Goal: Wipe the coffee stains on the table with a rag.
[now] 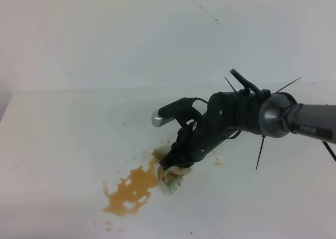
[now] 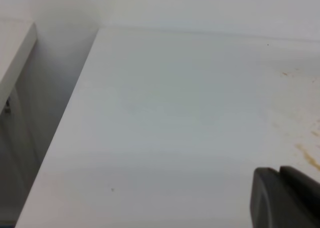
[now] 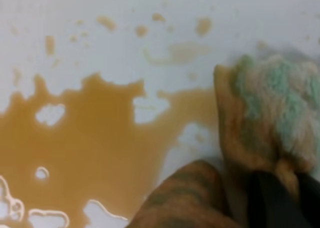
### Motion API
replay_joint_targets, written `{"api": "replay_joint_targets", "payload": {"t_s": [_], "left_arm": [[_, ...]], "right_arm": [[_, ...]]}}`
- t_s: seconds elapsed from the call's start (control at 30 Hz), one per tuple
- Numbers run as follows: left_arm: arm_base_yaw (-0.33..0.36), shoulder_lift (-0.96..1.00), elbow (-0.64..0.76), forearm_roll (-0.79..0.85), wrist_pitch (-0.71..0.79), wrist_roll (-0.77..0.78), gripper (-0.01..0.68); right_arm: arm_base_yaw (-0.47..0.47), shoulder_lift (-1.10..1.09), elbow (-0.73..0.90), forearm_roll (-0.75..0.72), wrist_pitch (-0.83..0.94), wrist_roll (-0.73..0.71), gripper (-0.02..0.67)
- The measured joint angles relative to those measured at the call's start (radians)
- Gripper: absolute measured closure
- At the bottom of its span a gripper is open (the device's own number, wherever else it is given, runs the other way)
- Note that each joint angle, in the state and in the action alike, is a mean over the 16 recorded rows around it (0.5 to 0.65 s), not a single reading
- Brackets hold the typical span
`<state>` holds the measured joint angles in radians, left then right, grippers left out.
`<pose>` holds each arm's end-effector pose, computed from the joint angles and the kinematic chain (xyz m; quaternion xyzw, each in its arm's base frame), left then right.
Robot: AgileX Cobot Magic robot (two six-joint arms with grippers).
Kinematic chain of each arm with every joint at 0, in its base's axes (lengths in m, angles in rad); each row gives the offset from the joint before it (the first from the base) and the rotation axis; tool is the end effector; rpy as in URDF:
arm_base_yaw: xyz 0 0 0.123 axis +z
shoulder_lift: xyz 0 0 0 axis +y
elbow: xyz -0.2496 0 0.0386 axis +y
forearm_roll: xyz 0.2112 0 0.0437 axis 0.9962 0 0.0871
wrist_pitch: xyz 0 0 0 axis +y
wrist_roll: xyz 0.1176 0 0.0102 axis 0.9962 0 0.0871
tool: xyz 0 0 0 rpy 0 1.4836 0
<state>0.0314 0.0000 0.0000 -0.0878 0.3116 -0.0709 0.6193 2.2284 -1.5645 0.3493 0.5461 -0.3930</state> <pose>0.0767 -0.0008 0.1791 -0.0642 0.7788 -0.0489 0.6220 0.3375 0.2664 0.0979 -0.3564 0.9003 0.1449 0.2037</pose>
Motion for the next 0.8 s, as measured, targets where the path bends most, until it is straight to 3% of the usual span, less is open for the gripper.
{"api": "replay_joint_targets", "payload": {"t_s": [0.8], "left_arm": [[0.0,0.0,0.0,0.0,0.0,0.0,0.672]], "right_arm": [[0.128,0.016,-0.063,0.153,-0.007,-0.09,0.603]]}}
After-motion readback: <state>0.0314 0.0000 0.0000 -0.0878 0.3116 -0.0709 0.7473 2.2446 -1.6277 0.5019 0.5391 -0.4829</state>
